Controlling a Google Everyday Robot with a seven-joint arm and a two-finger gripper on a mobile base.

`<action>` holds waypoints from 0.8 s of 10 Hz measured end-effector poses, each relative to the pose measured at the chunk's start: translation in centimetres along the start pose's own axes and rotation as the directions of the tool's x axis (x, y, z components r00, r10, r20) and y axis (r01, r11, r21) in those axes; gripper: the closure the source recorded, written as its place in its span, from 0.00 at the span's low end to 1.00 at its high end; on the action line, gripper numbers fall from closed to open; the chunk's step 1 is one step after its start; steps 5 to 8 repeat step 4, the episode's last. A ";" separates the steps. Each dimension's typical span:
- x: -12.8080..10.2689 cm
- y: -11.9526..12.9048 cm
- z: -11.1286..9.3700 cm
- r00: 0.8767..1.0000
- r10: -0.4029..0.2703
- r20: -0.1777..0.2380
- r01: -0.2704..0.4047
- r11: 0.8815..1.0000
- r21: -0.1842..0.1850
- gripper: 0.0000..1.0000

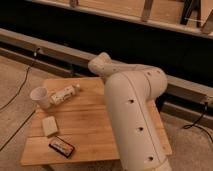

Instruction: Drag the ceramic bowl in a circle

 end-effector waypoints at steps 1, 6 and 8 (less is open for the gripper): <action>1.0 0.6 0.5 1.000 -0.016 -0.014 0.015 1.000 -0.027 1.00; 3.9 4.2 -0.7 0.990 -0.144 -0.001 0.143 0.982 -0.125 1.00; 3.9 4.2 -0.7 0.990 -0.144 -0.001 0.143 0.982 -0.125 1.00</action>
